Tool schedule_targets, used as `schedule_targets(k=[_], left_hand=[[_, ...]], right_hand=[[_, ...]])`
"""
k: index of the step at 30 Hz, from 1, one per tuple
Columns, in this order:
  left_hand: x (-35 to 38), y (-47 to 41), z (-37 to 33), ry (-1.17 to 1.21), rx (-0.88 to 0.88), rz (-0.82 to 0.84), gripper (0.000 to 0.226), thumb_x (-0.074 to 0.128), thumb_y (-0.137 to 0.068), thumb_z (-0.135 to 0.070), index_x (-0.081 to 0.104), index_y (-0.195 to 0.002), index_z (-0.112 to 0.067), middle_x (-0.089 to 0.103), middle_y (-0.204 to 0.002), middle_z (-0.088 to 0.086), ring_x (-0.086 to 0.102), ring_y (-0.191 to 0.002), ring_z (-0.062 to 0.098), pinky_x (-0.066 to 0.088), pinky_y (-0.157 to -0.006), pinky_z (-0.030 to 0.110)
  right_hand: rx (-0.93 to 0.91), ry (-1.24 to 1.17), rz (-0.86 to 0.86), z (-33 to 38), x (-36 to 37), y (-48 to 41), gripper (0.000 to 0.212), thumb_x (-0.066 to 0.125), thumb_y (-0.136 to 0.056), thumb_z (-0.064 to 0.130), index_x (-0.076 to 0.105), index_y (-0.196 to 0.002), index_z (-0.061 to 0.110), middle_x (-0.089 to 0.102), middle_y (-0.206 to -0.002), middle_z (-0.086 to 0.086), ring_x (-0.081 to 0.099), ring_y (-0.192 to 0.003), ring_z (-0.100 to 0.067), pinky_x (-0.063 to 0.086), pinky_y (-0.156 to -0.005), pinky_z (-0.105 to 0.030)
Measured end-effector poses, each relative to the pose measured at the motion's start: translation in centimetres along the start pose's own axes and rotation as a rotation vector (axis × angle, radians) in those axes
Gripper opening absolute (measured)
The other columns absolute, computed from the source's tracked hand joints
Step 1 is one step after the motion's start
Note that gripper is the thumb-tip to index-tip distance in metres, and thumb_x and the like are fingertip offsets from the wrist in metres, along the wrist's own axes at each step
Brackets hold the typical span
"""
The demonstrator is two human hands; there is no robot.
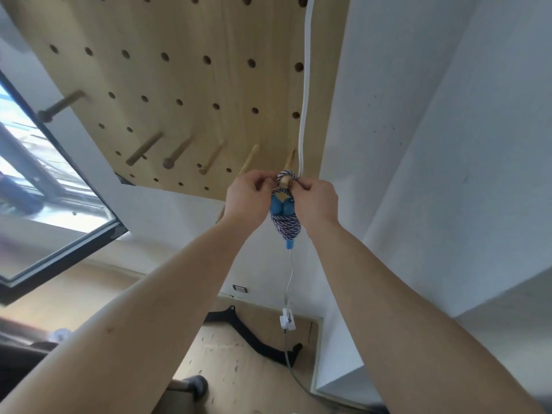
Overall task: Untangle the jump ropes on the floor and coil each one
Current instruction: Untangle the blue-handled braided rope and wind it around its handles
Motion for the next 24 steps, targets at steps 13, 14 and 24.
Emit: schedule_targets(k=[13, 14, 24], left_hand=[[1.6, -0.8, 0.5, -0.038, 0.016, 0.090, 0.048, 0.045, -0.095, -0.004, 0.061, -0.135, -0.025, 0.063, -0.127, -0.001, 0.057, -0.114, 0.014, 0.046, -0.092, 0.026], [1.6, -0.5, 0.7, -0.063, 0.012, 0.090, 0.048, 0.046, -0.096, -0.005, 0.059, -0.137, -0.026, 0.060, -0.131, -0.001, 0.054, -0.117, 0.012, 0.042, -0.091, 0.023], [-2.6, 9.0, 1.7, -0.161, -0.041, 0.068, 0.041, 0.054, -0.098, -0.017, 0.057, -0.138, -0.026, 0.053, -0.140, 0.000, 0.052, -0.125, 0.020, 0.045, -0.104, 0.037]], right_hand=[[0.101, -0.087, -0.091, 0.2, 1.3, -2.5, 0.016, 0.069, -0.090, 0.039, 0.078, -0.083, 0.028, 0.067, -0.072, 0.010, 0.067, -0.077, -0.016, 0.048, -0.064, -0.026], [0.095, -0.075, -0.085, 0.2, 1.3, -2.2, 0.014, 0.069, -0.089, 0.036, 0.076, -0.081, 0.029, 0.068, -0.073, 0.010, 0.067, -0.079, -0.016, 0.049, -0.064, -0.026], [0.107, 0.015, -0.072, 0.9, -2.2, 7.2, 0.015, 0.067, -0.089, 0.018, 0.055, -0.099, 0.018, 0.051, -0.082, 0.009, 0.053, -0.076, -0.015, 0.033, -0.046, -0.010]])
Point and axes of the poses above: each hand's wrist, its own y-axis away from the middle knuckle, its own x-axis out of the palm, z = x × y, the point moved 2 cm from there along -y, towards the middle knuckle
